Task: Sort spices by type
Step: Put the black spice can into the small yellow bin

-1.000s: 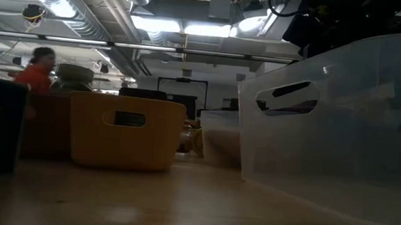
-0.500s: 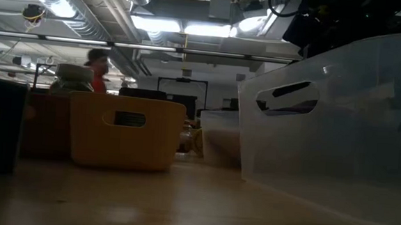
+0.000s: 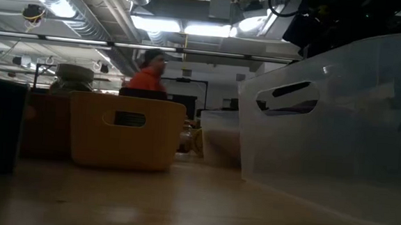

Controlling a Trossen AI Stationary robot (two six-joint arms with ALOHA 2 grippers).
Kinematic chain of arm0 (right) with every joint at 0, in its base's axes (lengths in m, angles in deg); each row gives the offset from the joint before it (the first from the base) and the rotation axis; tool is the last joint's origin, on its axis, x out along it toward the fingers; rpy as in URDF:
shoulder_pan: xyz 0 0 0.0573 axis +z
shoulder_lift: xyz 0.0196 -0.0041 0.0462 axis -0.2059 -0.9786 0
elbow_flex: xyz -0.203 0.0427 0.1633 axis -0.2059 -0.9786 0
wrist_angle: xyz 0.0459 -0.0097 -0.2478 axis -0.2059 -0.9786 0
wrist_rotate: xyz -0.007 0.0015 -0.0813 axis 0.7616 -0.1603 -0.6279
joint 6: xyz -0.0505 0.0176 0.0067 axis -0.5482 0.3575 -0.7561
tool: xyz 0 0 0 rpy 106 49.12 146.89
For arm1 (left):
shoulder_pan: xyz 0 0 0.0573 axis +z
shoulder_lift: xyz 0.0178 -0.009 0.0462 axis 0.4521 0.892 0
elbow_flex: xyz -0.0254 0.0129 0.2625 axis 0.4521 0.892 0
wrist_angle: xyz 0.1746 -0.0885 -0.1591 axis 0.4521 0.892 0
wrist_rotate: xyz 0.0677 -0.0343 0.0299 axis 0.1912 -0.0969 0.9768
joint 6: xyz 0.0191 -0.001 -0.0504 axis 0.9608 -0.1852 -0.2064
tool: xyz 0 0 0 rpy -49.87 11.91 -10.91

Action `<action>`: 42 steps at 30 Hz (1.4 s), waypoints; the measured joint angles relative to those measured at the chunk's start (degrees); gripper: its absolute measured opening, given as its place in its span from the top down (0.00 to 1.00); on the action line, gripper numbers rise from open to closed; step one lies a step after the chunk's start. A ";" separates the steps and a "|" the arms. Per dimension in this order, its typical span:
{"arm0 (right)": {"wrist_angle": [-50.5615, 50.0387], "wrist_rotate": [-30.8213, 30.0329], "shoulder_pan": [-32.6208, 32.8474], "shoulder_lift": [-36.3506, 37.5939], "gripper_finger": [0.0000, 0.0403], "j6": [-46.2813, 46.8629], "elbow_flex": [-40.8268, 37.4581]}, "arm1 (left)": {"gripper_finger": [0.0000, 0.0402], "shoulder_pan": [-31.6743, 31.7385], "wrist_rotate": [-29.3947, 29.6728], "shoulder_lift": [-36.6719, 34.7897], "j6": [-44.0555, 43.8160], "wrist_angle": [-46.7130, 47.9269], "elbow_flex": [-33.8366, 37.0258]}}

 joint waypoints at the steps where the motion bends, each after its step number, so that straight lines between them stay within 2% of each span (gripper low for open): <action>1: 0.04 0.00 -0.02 0.00 0.25 0.00 0.00 | 0.48 0.00 0.00 0.27 -0.06 -0.27 0.00; 5: 0.00 0.00 -0.01 0.00 0.25 0.00 0.00 | 0.53 -0.01 -0.22 1.47 -1.52 -0.39 0.00; 11: 0.01 0.00 -0.02 0.00 0.25 -0.01 0.00 | 0.72 0.00 -0.04 1.54 -1.75 -0.31 0.00; 19: 0.02 0.00 -0.02 0.00 0.25 -0.02 0.00 | 0.72 0.00 -0.12 1.51 -1.92 -0.26 -0.06; 22: 0.02 0.00 -0.02 0.00 0.25 -0.02 0.00 | 0.72 0.02 -2.54 1.51 -0.40 0.72 -1.33; 27: 0.03 -0.02 -0.01 0.00 0.25 -0.04 0.00 | 0.72 0.99 -9.47 1.51 3.88 5.65 -6.90; 33: 0.08 0.00 0.00 0.00 0.25 -0.06 0.00 | 0.72 3.95 -14.24 1.47 13.53 16.13 -18.00; 37: 0.13 0.00 -0.01 0.00 0.25 -0.44 0.00 | 0.72 7.31 -17.10 1.42 21.36 25.80 -26.43; 42: 0.09 -0.02 -0.02 0.00 0.25 -0.46 0.00 | 0.72 14.36 -23.98 1.33 31.47 35.69 -34.58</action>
